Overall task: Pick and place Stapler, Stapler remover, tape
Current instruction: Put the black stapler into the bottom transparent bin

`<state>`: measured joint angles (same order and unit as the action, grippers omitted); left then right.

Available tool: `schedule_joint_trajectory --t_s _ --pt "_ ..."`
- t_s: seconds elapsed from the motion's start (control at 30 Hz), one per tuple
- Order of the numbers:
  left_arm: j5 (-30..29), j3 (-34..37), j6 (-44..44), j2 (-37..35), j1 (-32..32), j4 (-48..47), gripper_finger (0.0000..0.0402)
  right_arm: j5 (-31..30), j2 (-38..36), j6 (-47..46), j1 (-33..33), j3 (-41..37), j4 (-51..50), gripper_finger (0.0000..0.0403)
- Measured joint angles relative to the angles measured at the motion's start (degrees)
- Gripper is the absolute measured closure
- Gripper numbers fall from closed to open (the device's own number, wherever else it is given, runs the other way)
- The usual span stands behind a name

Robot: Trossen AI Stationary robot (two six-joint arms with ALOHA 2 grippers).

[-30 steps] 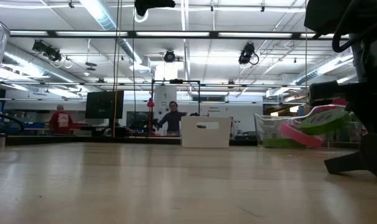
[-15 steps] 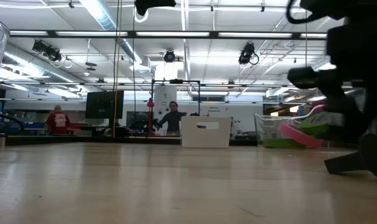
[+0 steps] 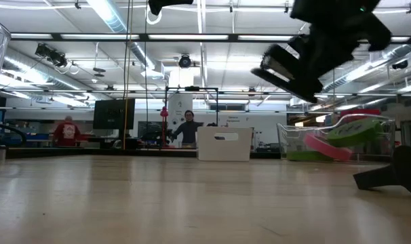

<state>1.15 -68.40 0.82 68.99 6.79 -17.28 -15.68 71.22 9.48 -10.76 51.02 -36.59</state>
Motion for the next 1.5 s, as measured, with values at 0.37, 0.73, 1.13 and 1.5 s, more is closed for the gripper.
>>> schedule_joint_trajectory --t_s 0.37,0.73,1.13,1.5 --pt "-0.06 0.0 -3.06 0.0 -0.8 -0.07 0.017 0.07 2.26 -0.02 5.47 10.56 0.6 0.0296" --pt "-2.24 0.0 -1.91 -0.52 -1.66 -0.18 0.0159 2.1 6.55 -4.97 9.61 17.04 0.91 0.0296" --pt "-1.96 0.0 -1.95 -0.55 -1.66 -2.01 0.0098 6.2 15.96 -3.25 11.27 26.41 0.25 0.0296" --pt "-1.91 0.0 -1.94 -0.55 -1.66 -5.81 0.0104 7.01 23.62 -4.3 12.73 38.83 -2.5 0.0296"
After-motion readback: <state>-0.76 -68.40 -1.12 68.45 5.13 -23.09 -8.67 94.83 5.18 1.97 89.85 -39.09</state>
